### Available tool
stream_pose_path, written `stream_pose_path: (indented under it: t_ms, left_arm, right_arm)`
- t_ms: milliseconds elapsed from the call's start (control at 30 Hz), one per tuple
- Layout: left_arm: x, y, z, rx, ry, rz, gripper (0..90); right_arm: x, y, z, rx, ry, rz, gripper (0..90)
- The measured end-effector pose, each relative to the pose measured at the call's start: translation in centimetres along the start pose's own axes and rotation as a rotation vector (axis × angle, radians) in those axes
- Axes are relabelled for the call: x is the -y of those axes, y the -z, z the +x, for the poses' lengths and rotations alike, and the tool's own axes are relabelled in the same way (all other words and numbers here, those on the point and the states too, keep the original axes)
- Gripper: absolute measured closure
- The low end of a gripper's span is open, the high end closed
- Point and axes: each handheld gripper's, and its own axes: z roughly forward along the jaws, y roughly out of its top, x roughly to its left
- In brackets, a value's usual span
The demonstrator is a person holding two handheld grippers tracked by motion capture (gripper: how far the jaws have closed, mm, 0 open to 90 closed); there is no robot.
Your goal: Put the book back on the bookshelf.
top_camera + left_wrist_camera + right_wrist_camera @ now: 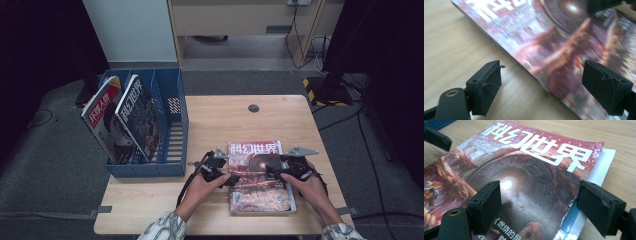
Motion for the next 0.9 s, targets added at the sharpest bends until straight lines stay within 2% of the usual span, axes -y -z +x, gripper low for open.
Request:
stream_pose_path:
  t_ms: [100, 400, 600, 667, 733, 767, 900]
  left_arm:
    - [-0.7, -0.8, 0.5, 0.0, 0.021, 0.024, 16.8]
    - [-1.5, -1.9, 1.5, 0.069, 0.077, 0.061, 17.6]
    - [-2.2, -2.0, 2.0, 0.082, 0.074, 0.1, 16.3]
    - [-2.3, -1.9, 2.1, 0.08, 0.086, 0.101, 18.7]
    - [-2.4, -1.7, 2.3, 0.074, 0.13, 0.1, 24.2]
    - [-2.4, -1.7, 2.4, 0.074, 0.137, 0.096, 26.4]
    - [-2.7, -1.0, 2.5, 0.066, 0.125, 0.092, 34.1]
  right_arm:
    - [0.0, 0.0, 0.1, 0.017, 0.017, 0.003, 22.8]
    - [0.0, -0.1, 0.4, 0.028, 0.031, 0.003, 24.2]
    - [-0.1, 0.0, 0.6, 0.028, 0.035, 0.01, 25.5]
    - [-0.1, 0.0, 0.7, 0.031, 0.035, 0.012, 25.8]
    - [-0.1, 0.1, 0.8, 0.035, 0.036, 0.015, 26.4]
    - [-0.1, 0.1, 0.9, 0.038, 0.034, 0.013, 26.5]
    - [0.0, 0.3, 0.9, 0.037, 0.045, 0.018, 28.2]
